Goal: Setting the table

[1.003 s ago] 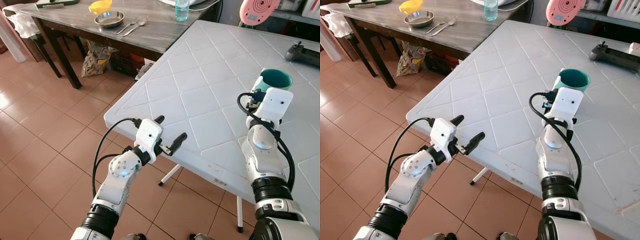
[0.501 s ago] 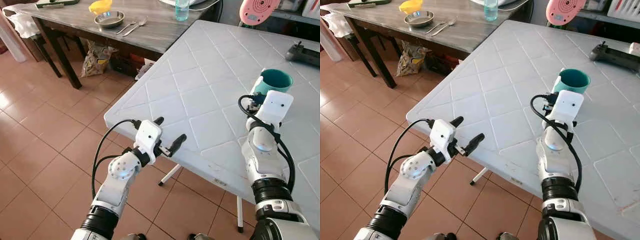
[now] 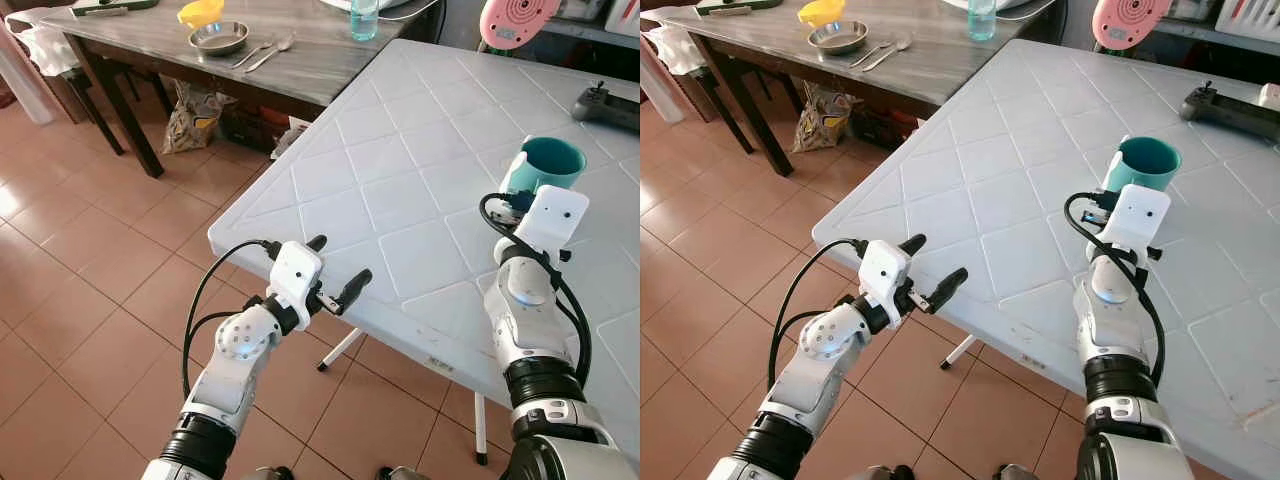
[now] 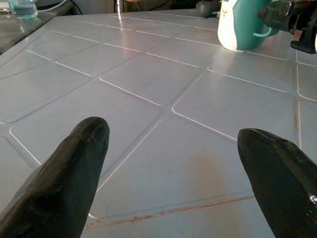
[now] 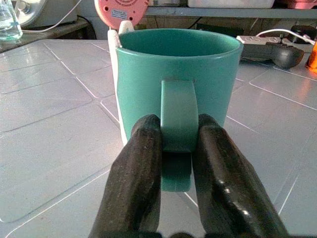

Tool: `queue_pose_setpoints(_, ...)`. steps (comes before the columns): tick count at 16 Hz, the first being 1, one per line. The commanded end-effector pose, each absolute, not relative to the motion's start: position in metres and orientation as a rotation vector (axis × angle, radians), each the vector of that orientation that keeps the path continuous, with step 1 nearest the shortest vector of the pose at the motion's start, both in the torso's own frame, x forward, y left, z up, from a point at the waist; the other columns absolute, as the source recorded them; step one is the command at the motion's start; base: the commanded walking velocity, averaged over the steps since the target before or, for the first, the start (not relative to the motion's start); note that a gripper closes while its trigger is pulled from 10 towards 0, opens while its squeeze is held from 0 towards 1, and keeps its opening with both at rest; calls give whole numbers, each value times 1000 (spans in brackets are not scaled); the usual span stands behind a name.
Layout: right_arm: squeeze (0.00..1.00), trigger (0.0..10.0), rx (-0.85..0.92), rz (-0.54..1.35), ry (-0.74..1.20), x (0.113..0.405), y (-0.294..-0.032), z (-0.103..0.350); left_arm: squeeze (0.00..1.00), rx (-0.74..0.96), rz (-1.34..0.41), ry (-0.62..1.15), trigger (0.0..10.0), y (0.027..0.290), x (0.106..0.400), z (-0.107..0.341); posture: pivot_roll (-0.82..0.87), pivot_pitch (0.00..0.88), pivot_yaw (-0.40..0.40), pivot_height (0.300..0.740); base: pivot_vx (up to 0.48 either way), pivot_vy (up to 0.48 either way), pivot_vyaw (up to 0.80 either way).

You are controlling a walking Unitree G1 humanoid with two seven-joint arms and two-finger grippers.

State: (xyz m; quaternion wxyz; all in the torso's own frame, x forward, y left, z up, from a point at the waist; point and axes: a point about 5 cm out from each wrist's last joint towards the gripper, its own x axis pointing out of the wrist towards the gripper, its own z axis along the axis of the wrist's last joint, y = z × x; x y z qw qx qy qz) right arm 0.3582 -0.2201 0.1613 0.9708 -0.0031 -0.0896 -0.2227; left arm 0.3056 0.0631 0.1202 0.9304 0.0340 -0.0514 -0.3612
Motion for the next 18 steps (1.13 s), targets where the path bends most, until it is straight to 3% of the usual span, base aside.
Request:
queue_pose_setpoints(1, 0, 0, -4, -448, -186, 359, -220, 162, 0, 86, -741, -103, 10000, 64, 304, 120, 78, 172, 78, 740, 0, 0, 0)
queue_pose_setpoints(10, 0, 0, -37, -437, -222, 359, -219, 169, 0, 81, -742, -102, 10000, 61, 303, 118, 67, 162, 68, 740, 0, 0, 0)
queue_pose_setpoints(18, 0, 0, -159, -336, -311, 292, -205, 165, 0, 63, -654, -189, 10000, 61, 318, 134, 11, 109, 47, 740, 0, 0, 0)
